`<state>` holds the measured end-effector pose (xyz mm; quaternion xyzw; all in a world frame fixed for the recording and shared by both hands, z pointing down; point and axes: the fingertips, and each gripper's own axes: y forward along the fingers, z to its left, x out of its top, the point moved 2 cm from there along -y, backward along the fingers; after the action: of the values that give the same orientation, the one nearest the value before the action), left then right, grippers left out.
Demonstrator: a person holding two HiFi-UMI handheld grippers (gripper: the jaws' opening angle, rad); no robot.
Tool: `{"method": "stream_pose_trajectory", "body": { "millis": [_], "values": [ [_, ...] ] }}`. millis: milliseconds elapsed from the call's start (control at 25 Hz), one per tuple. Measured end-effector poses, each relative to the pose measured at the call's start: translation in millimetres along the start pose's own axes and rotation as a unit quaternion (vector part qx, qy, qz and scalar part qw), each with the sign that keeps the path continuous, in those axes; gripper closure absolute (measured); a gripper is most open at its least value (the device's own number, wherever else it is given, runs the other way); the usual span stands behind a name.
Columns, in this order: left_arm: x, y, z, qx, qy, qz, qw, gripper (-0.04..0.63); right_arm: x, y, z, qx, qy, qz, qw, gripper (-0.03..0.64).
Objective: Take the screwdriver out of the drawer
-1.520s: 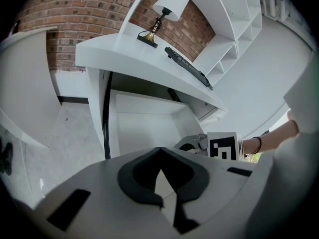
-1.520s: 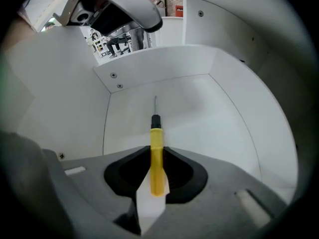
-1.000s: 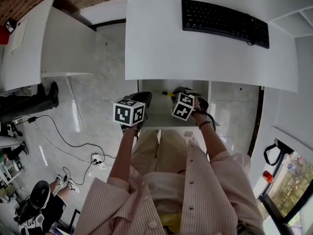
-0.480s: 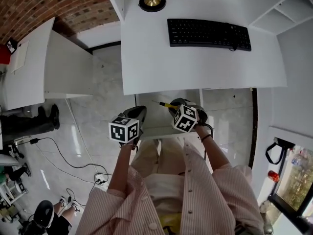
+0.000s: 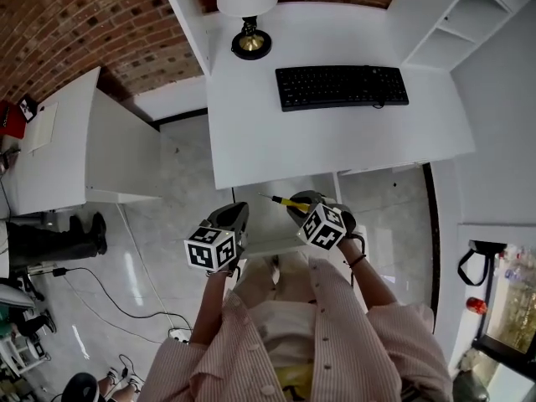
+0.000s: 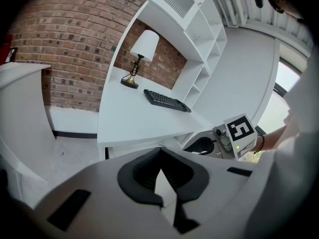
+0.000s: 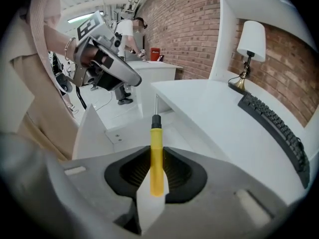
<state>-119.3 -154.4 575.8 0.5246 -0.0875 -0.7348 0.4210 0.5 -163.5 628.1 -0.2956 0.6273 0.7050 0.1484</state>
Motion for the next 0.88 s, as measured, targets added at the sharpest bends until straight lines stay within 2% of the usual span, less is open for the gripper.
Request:
{"method": "stream_pose_trajectory", "body": {
  "millis": [240,440,600,880],
  "values": [
    [17.5,-13.4,-7.3,-0.004,0.019,-0.031,0.9993,0.595,20.1,-24.3,-3.1,-0.019,0.034,-0.049,0.998,0.537],
    [36.1,-25.4,-14.2,-0.004,0.031,-0.061,0.9977,0.595,36.3,-48.4,-9.2,-0.042,0.085,-0.100,0.990,0.537],
    [53.2,-32.2,-14.0,-0.003,0.035,-0.084,0.9958,0.595,48.3,-65.2,-20.0,-0.067,0.136,-0.141,0.978,0.537],
    [79.8,-44.8,-18.3,0.002,0.049,-0.119,0.9917,0.595,60.4,-90.7,-40.9,-0.108,0.197,-0.204,0.953,0.537]
  ]
}}
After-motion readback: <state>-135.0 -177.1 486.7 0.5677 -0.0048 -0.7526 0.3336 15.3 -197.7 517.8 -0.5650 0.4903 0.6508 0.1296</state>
